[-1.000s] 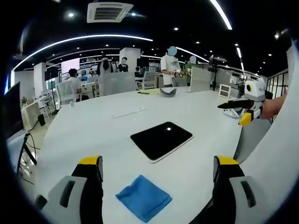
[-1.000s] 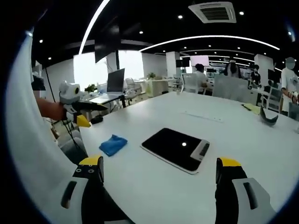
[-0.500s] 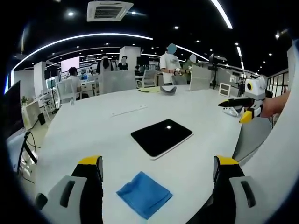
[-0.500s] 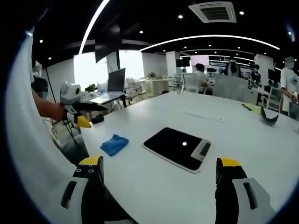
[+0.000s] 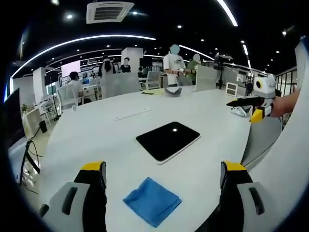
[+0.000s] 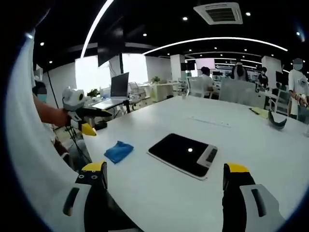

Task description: Wipe the mirror surface with the cleaning cloth until all visible marks leave the cleaned area.

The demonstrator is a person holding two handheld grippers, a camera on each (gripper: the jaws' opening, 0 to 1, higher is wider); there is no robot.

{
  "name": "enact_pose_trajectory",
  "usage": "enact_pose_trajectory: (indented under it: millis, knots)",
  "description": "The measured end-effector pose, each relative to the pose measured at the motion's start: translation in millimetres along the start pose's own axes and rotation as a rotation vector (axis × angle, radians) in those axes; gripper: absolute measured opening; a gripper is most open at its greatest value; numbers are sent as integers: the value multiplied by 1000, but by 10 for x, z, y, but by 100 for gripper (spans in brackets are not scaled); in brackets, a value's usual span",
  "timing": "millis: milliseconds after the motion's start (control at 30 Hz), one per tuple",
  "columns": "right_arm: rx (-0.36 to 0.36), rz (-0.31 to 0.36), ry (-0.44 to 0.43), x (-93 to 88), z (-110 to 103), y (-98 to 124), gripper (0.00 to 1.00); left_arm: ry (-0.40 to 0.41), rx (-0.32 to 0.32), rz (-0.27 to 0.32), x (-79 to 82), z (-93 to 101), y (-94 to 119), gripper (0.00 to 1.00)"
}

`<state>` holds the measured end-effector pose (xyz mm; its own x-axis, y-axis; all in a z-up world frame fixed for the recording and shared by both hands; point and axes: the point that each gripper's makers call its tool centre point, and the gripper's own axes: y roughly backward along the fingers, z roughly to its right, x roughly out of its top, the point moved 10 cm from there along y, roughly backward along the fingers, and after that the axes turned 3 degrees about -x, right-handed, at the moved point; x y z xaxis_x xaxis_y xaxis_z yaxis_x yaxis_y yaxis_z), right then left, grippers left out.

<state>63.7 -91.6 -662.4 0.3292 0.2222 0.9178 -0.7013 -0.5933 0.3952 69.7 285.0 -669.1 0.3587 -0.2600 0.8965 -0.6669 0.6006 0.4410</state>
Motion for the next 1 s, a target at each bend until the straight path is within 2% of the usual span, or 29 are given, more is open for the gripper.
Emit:
enact_pose_trajectory:
  millis: [167, 267, 567, 700, 1000]
  knots:
    - [-3, -2, -7, -11, -7, 3, 100, 8, -2, -10, -37, -12, -30, 99]
    - [-5, -15, -1, -31, -7, 2, 99, 3, -2, -19, -47, -16, -31, 94]
    - [-7, -12, -9, -33, -9, 38, 97, 22, -7, -48, -144, -74, -118, 90]
    - [-10, -18, -6, -29, -18, 59, 96, 35, 0, -59, -193, -105, -149, 84]
    - [-13, -30, -3, -30, -50, 84, 94, -6, 6, -111, -325, -134, -192, 69]
